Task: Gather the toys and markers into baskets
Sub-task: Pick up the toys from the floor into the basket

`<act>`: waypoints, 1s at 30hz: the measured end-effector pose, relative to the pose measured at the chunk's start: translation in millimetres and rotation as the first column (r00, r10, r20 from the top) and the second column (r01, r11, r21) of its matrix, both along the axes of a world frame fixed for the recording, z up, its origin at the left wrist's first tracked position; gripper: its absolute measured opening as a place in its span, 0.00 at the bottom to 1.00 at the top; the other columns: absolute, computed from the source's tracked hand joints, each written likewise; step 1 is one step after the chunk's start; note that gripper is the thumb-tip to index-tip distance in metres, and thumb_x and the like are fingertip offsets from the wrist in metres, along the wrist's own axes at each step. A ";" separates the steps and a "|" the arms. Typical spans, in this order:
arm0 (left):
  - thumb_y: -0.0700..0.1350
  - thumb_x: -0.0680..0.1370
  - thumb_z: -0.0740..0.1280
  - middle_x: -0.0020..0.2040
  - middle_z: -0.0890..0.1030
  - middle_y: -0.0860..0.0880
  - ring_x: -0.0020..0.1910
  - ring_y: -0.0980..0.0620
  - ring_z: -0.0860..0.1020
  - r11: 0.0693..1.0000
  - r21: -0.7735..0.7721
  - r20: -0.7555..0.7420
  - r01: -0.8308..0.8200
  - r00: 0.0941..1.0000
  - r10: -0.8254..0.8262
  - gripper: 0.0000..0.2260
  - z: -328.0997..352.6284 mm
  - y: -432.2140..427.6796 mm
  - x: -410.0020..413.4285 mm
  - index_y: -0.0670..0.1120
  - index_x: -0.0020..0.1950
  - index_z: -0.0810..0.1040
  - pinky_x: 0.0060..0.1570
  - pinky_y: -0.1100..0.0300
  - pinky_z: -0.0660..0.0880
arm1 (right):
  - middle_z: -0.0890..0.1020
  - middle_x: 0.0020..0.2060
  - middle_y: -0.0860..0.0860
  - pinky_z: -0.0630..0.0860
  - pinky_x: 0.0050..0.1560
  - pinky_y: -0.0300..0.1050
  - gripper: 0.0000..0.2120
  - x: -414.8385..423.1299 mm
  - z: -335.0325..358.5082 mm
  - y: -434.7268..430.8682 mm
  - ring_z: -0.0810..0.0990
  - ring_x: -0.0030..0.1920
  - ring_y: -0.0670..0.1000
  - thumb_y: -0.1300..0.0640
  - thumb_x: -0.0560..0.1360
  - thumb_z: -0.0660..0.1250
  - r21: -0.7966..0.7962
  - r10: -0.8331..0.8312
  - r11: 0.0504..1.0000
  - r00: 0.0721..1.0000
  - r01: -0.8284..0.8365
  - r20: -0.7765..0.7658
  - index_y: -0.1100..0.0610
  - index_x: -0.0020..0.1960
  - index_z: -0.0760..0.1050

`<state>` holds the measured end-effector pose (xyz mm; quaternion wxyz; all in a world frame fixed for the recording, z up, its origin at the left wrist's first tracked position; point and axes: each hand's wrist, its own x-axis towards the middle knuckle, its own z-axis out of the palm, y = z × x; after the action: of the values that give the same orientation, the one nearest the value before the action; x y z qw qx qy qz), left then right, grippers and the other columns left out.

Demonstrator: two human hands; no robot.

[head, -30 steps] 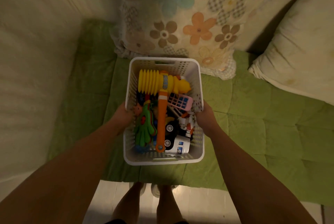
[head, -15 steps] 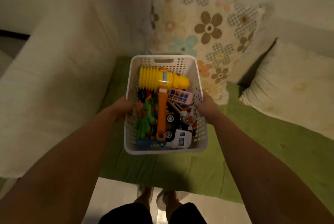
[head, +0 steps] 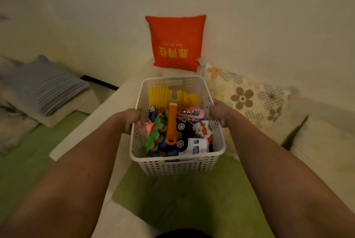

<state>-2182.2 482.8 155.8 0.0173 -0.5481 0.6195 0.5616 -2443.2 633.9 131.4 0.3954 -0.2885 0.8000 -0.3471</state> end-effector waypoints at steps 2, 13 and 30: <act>0.34 0.80 0.52 0.40 0.76 0.37 0.41 0.39 0.75 0.999 -0.019 -0.010 -0.042 0.999 0.042 0.13 24.6 4.5 21.6 0.34 0.43 0.74 0.51 0.41 0.75 | 0.79 0.55 0.66 0.78 0.53 0.63 0.26 6.0 21.1 -11.8 0.78 0.53 0.64 0.75 0.69 0.61 0.016 0.067 0.998 0.997 -0.066 -0.042 0.63 0.65 0.72; 0.35 0.81 0.51 0.44 0.75 0.38 0.62 0.34 0.72 0.935 -0.134 -0.075 -0.330 0.944 0.322 0.12 121.3 25.3 146.3 0.36 0.62 0.67 0.59 0.41 0.68 | 0.78 0.43 0.57 0.77 0.40 0.46 0.14 142.2 152.8 -58.7 0.79 0.45 0.55 0.76 0.73 0.57 -0.121 0.261 0.957 0.965 -0.263 -0.031 0.63 0.51 0.73; 0.34 0.80 0.51 0.42 0.76 0.38 0.54 0.35 0.77 0.687 -0.177 -0.068 -0.704 0.705 0.706 0.12 148.5 -12.4 437.4 0.36 0.61 0.68 0.59 0.41 0.71 | 0.77 0.58 0.63 0.77 0.58 0.58 0.25 431.2 176.5 -233.3 0.76 0.60 0.62 0.79 0.70 0.57 -0.084 0.614 0.777 0.781 -0.623 -0.115 0.65 0.64 0.72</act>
<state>-1744.8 470.4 304.3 -0.2501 -0.7445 0.4122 0.4619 -2012.1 400.6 307.9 0.4371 -0.5717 0.6544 -0.2323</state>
